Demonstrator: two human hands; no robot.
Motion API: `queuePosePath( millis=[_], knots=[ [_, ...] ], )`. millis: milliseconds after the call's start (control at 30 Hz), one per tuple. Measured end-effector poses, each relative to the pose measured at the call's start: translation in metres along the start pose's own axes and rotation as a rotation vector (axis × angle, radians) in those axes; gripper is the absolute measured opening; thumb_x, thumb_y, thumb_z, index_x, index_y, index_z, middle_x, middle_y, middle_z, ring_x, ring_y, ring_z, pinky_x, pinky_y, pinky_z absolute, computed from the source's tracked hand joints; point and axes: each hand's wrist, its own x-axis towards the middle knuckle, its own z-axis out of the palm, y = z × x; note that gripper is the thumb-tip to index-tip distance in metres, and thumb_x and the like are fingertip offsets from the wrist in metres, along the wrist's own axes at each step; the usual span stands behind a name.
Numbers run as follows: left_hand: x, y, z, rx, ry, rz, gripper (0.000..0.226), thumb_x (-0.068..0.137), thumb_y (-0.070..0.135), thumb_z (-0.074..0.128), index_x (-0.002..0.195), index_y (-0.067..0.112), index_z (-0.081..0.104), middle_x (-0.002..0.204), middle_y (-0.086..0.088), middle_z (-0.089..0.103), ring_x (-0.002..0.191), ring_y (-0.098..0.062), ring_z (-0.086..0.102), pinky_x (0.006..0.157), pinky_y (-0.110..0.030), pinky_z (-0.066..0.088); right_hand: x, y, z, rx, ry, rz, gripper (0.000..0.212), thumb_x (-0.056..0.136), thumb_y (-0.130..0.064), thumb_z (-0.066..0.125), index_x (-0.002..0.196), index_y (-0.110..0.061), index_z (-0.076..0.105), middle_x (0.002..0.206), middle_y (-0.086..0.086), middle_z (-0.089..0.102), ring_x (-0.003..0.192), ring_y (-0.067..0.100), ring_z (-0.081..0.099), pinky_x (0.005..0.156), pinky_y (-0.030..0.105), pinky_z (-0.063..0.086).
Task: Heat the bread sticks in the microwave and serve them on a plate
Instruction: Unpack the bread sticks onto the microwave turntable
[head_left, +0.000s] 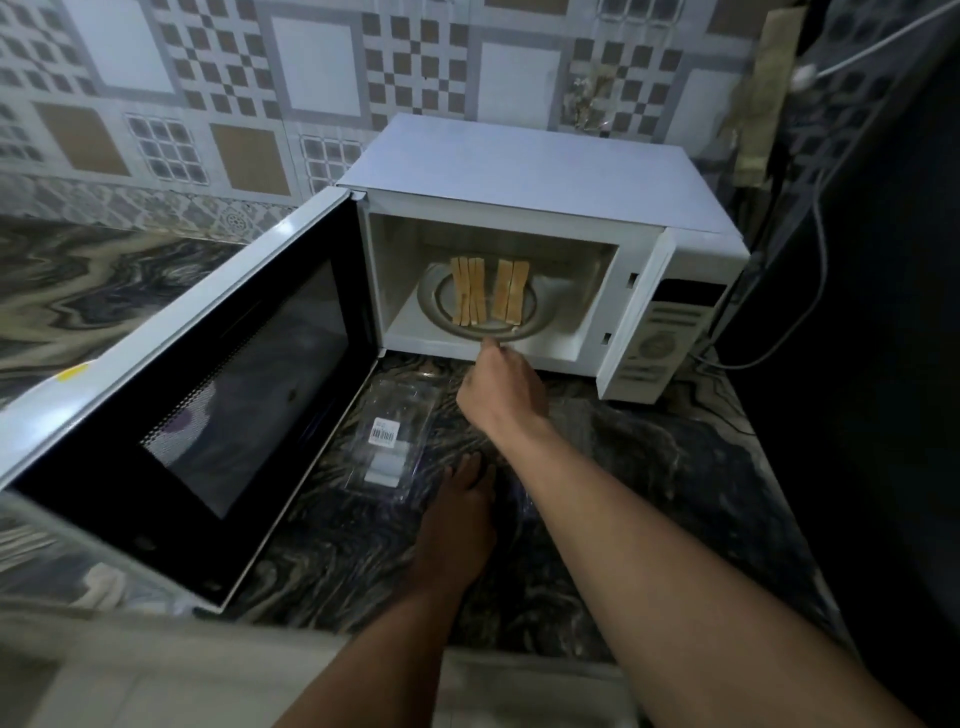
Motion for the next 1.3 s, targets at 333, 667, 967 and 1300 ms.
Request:
queuePosePath(
  millis=[333,667,967,1300],
  knots=[
    [-0.083,-0.005,-0.048,-0.054,0.309,-0.117,0.03,0.077,0.017,0.045,0.085,0.013,0.074,0.083,-0.006,0.069,0.079,-0.031,0.061,0.068,-0.039,0.05,-0.061,-0.028,0.037,0.199,-0.088,0.083,0.029,0.093,-0.029,0.06,0.112,-0.009,0.055,0.106,0.018,0.066,0.098,0.039,0.064,0.079,0.043,0.055],
    [-0.068,-0.016,-0.105,-0.56,0.55,-0.793,0.011,0.1,0.012,0.046,0.103,0.005,0.053,0.107,-0.027,0.064,0.102,-0.041,0.059,0.08,-0.037,0.039,-0.079,-0.03,0.074,0.24,-0.18,0.114,0.052,0.092,-0.024,0.065,0.137,-0.008,0.046,0.125,0.02,0.06,0.117,0.038,0.057,0.092,0.035,0.048],
    [-0.042,-0.063,-0.097,-0.581,0.324,-0.88,0.031,0.075,0.031,0.06,0.091,0.01,0.078,0.087,-0.018,0.075,0.088,-0.037,0.072,0.084,-0.043,0.059,-0.079,-0.018,0.088,0.289,-0.229,0.183,0.029,0.086,-0.014,0.065,0.115,-0.011,0.063,0.114,0.016,0.069,0.107,0.034,0.065,0.083,0.03,0.051],
    [-0.016,-0.114,-0.051,-0.689,0.279,-1.002,0.026,0.052,0.033,0.065,0.069,0.018,0.077,0.065,-0.009,0.073,0.071,-0.032,0.074,0.073,-0.046,0.063,-0.077,-0.005,0.094,0.369,-0.197,0.336,0.032,0.079,-0.025,0.075,0.109,-0.015,0.069,0.109,0.007,0.073,0.103,0.028,0.068,0.08,0.024,0.051]
  ],
)
